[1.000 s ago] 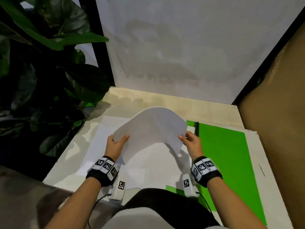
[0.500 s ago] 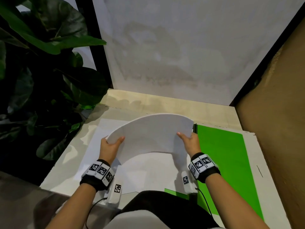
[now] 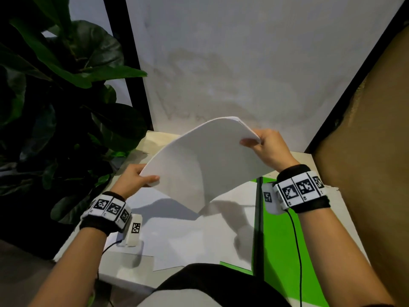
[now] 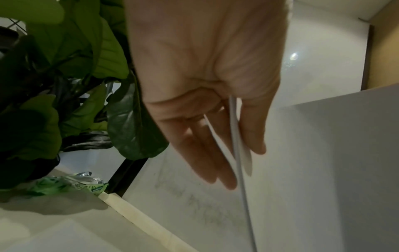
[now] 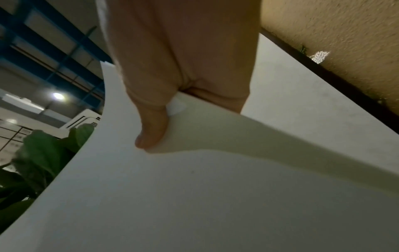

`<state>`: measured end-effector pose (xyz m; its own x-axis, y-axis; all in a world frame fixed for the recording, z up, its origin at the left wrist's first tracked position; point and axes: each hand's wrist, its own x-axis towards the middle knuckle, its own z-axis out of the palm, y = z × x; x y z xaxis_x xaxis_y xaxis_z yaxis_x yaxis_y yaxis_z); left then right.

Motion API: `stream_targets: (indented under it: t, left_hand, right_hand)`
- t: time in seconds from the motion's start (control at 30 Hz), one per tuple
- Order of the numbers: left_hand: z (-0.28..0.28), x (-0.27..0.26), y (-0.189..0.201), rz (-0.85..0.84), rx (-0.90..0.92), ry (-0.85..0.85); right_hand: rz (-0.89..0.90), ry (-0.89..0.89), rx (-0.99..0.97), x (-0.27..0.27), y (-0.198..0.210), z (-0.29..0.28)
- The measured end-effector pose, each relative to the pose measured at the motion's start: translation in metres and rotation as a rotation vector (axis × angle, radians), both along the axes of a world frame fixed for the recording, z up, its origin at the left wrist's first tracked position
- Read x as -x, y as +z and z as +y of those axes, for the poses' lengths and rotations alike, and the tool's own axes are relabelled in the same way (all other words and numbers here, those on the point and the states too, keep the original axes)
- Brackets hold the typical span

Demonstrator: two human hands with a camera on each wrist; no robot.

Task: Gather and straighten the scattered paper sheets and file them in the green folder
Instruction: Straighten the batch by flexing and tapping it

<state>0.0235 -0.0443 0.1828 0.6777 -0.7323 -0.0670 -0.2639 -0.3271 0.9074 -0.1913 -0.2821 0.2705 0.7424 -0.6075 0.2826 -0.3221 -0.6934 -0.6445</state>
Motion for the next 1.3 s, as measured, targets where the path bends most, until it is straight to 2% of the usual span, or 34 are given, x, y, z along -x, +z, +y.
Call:
stream_targets:
  t: [0.17,0.23,0.33,0.43,0.6,0.67,0.8,0.83,0.87,0.97,1.13,1.23,1.3]
  left_hand:
    - [-0.008,0.015,0.009,-0.076,-0.066,-0.124]
    - [-0.022,0.031,0.015,-0.059,-0.017,-0.164]
    - [-0.036,0.052,0.024,0.023,0.136,-0.167]
    - [-0.036,0.058,0.024,0.065,0.219,-0.123]
    - [-0.021,0.049,0.019,0.076,0.338,0.038]
    - [-0.016,0.046,0.017,0.079,0.361,0.076]
    - [-0.016,0.05,0.013,0.093,0.37,0.093]
    - [-0.017,0.051,0.013,0.087,0.375,0.111]
    - [-0.017,0.052,0.013,0.089,0.39,0.136]
    - [-0.017,0.052,0.011,0.113,0.446,0.231]
    - [-0.018,0.071,0.004,0.138,0.471,0.37]
    - [-0.019,0.087,-0.013,0.193,0.387,0.436]
    - [-0.018,0.091,-0.032,0.233,0.329,0.415]
  right_hand:
    - [0.184,0.116,0.129,-0.003,0.007,0.016]
    - [0.254,0.201,0.163,-0.012,0.008,0.028]
    - [0.297,0.293,0.079,-0.024,0.007,0.038]
    - [0.264,0.255,-0.11,-0.024,0.008,0.034]
    - [0.273,0.124,-0.106,-0.006,0.001,0.003]
    - [0.14,0.105,-0.284,0.002,-0.008,-0.001]
    - [-0.377,0.043,-0.888,0.003,-0.042,0.011]
    - [-0.459,0.026,-0.999,0.003,-0.051,0.016]
    - [-0.467,0.013,-1.031,0.003,-0.063,0.02]
    - [-0.324,-0.036,-0.872,-0.002,-0.092,0.042]
    - [-0.451,-0.171,-0.562,-0.014,-0.105,0.083]
    - [-0.402,-0.221,-0.57,-0.02,-0.122,0.097]
    - [-0.281,-0.249,-0.598,-0.021,-0.142,0.104]
